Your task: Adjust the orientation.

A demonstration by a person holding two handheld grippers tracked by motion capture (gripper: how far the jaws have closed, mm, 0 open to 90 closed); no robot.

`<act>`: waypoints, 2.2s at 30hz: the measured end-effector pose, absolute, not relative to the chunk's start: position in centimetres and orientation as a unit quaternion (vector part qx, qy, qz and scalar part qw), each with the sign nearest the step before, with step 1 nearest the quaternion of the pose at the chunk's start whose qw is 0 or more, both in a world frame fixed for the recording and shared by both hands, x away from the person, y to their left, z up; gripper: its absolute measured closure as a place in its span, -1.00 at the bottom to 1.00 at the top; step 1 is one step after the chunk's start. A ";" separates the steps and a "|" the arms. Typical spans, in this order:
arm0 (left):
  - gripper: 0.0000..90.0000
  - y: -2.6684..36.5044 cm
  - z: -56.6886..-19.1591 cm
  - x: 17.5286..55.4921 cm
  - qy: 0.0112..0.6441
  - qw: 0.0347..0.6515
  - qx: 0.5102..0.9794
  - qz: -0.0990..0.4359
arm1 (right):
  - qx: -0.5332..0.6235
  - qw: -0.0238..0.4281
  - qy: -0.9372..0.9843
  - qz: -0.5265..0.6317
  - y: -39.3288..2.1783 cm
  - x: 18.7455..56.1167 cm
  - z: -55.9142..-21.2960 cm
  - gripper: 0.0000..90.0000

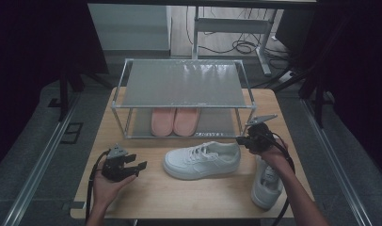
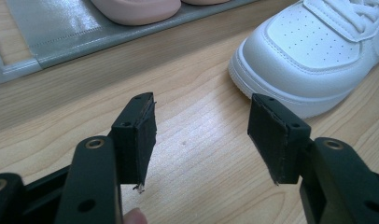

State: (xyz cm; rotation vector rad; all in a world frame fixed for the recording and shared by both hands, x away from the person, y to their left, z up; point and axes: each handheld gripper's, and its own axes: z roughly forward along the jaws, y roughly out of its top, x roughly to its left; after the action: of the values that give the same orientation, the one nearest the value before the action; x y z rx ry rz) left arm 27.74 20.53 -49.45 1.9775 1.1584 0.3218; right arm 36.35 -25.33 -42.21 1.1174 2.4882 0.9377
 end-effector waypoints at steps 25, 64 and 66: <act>-0.05 20.0 -49.9 27.9 0.454 0.395 0.790 0.120 | 0.381 0.105 0.882 0.255 -25.2 38.4 -45.0 1.00; -0.05 19.9 -49.8 27.8 0.452 0.396 0.790 0.119 | 0.296 0.092 0.917 0.252 -24.0 33.4 -44.0 1.00; -0.05 19.9 -49.8 27.8 0.450 0.397 0.791 0.119 | 0.293 0.089 0.918 0.251 -23.9 33.1 -44.0 1.00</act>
State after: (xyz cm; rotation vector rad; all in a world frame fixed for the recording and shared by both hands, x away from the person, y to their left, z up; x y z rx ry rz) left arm 27.78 19.86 -49.76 2.0050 1.1403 0.3005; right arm 33.08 -23.94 -44.00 0.8731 2.7320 0.7459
